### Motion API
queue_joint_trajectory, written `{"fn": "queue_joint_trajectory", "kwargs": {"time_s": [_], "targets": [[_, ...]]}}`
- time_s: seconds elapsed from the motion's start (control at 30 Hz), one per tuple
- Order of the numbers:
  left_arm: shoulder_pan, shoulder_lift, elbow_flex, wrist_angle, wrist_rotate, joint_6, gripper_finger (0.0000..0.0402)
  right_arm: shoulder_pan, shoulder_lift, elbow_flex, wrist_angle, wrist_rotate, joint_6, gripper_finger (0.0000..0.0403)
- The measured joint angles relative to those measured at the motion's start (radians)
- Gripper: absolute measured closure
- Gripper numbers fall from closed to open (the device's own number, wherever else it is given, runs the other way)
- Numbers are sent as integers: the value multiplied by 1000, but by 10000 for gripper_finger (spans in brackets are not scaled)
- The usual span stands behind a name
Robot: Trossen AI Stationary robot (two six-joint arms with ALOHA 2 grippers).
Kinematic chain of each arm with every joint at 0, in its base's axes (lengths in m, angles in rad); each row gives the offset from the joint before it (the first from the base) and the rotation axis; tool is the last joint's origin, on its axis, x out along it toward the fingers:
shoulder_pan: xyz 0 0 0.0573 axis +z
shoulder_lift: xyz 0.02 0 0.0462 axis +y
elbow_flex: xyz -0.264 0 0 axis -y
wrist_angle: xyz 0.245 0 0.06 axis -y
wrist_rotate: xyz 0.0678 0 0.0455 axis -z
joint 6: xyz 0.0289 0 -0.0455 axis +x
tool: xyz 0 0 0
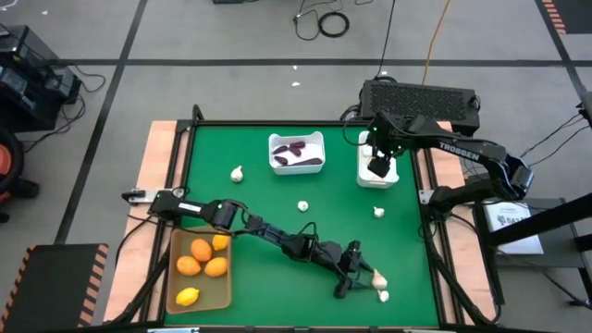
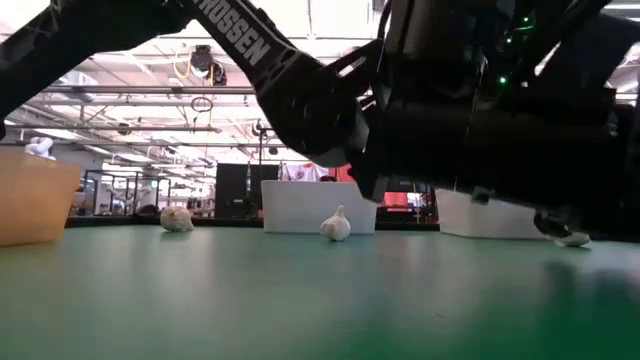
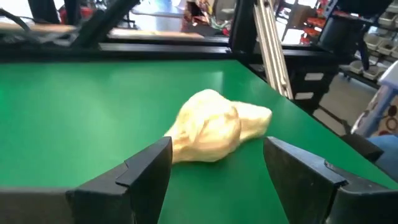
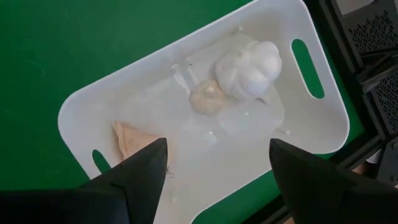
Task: Sort produce into baskets
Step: Put the white garlic into the right white bin
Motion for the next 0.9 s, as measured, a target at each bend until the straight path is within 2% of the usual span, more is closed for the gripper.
{"fn": "queue_joint_trajectory", "kwargs": {"time_s": [0.33, 0.47, 0.57, 0.73, 0.9], "targets": [[1, -2, 3, -8, -50, 43, 141, 4, 0, 0, -25, -8, 17, 131], [1, -30, 2, -46, -54, 145, 141, 34, 0, 0, -130, -177, 77, 131], [0, -88, 2, -148, -56, 213, 141, 93, -11, 0, -192, -252, 145, 131], [-12, -157, 3, -327, -59, 236, 141, 228, -56, 0, -254, -255, 279, 131], [-29, -206, 2, -616, -55, 230, 141, 399, -123, 0, -296, -254, 472, 136]]}}
